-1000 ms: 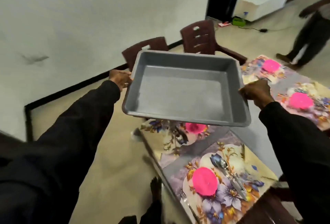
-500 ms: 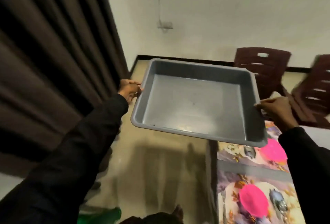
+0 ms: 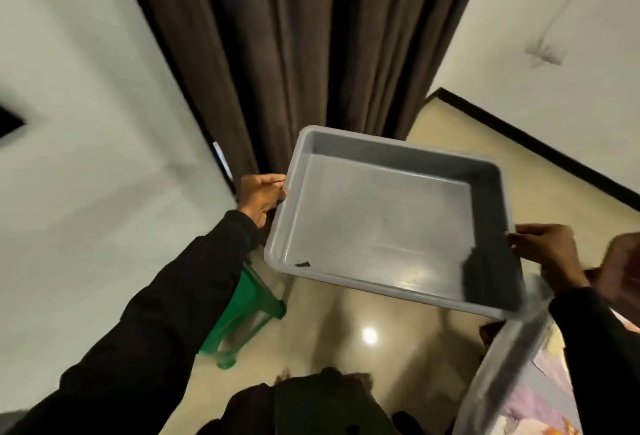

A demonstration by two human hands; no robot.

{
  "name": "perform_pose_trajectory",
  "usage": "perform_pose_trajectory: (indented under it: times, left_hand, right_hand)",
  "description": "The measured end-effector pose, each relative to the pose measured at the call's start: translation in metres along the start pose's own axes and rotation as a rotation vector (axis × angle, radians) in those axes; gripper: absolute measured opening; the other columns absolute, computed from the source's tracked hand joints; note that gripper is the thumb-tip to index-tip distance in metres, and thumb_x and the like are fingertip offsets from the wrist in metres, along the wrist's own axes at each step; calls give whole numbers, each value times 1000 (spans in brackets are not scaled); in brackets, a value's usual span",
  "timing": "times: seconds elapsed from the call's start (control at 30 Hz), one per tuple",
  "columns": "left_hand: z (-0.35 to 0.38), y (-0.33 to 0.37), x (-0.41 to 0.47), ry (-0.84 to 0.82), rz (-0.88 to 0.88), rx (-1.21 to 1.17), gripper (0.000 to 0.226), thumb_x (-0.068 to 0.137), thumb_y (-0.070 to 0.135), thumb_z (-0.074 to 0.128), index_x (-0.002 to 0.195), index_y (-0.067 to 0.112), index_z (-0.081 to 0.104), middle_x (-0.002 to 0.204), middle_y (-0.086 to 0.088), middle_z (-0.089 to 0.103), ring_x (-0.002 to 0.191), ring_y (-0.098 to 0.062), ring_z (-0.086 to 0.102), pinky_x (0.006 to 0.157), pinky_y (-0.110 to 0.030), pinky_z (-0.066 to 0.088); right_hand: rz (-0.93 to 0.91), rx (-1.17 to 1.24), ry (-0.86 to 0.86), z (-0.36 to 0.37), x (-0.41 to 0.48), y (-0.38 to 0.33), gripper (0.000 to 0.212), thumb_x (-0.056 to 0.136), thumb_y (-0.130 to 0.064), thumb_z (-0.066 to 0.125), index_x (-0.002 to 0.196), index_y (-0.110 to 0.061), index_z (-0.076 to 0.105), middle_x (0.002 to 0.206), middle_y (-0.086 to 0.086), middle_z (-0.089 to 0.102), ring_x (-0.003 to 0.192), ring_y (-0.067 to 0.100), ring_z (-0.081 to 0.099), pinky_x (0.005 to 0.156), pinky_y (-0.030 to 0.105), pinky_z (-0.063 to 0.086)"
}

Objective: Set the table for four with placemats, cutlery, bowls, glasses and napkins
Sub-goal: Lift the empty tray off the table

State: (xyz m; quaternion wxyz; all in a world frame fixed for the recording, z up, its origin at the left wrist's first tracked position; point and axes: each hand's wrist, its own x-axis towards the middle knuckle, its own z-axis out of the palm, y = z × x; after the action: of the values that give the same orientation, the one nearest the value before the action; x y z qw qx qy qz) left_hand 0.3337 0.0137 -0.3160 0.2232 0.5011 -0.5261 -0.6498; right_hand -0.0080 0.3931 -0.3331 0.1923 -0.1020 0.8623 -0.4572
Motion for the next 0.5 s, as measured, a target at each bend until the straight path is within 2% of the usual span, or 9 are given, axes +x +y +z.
perform_pose_trajectory:
  times: [0.07, 0.1, 0.17, 0.2, 0.27, 0.33, 0.4, 0.5]
  left_hand:
    - [-46, -23, -15, 58, -23, -60, 39, 85, -20, 63, 122, -7, 65, 105, -13, 73, 70, -8, 72, 56, -16, 55]
    - [-70, -37, -23, 90, -34, -90, 40, 84, -20, 64, 122, -8, 65, 101, -12, 73, 69, -8, 72, 57, -16, 55]
    - [-109, -64, -35, 151, -61, -124, 44, 82, -17, 70, 124, -9, 64, 102, -14, 74, 78, -16, 72, 61, -20, 57]
    - [-130, -77, -42, 197, -74, -127, 46, 81, -15, 73, 126, -8, 65, 106, -15, 74, 84, -20, 72, 64, -22, 58]
    - [-164, -103, -56, 284, -97, -137, 45, 80, -15, 73, 124, -6, 67, 112, -18, 74, 90, -24, 72, 67, -24, 60]
    - [-188, -124, -74, 362, -111, -154, 40, 81, -16, 69, 118, -3, 71, 106, -16, 75, 83, -19, 72, 63, -21, 60]
    - [-215, -148, -94, 465, -134, -183, 33, 83, -12, 69, 110, 4, 75, 96, -9, 75, 72, -11, 70, 61, -21, 59]
    - [-250, -189, -113, 586, -190, -235, 19, 85, -3, 74, 95, 13, 76, 96, -8, 75, 85, -23, 69, 85, -37, 59]
  right_hand:
    - [-44, -20, -77, 37, -7, -7, 21, 82, 2, 77, 103, 3, 75, 76, 17, 72, 69, 21, 67, 63, 26, 60]
    - [-57, -34, -118, 56, -10, -12, 18, 80, 2, 77, 98, 1, 77, 73, 13, 73, 71, 21, 66, 64, 28, 59]
    - [-88, -58, -173, 91, -17, -23, 14, 78, 2, 77, 90, -6, 79, 64, 2, 71, 71, 20, 64, 62, 29, 58]
    - [-100, -82, -208, 112, -22, -27, 14, 78, 3, 77, 86, -8, 79, 64, 4, 70, 71, 21, 63, 64, 32, 57]
    - [-108, -109, -268, 151, -32, -31, 7, 77, 5, 75, 80, -1, 77, 68, 13, 66, 71, 21, 58, 71, 38, 51]
    - [-140, -154, -307, 186, -40, -32, 2, 74, 3, 74, 75, 5, 74, 64, 12, 60, 68, 18, 52, 68, 38, 46]
    - [-167, -223, -360, 227, -50, -35, 5, 74, 1, 74, 70, 3, 72, 59, 11, 58, 63, 17, 51, 64, 39, 45]
    - [-217, -312, -439, 287, -61, -37, 15, 77, 4, 73, 66, -6, 73, 62, 10, 62, 64, 21, 56, 63, 32, 46]
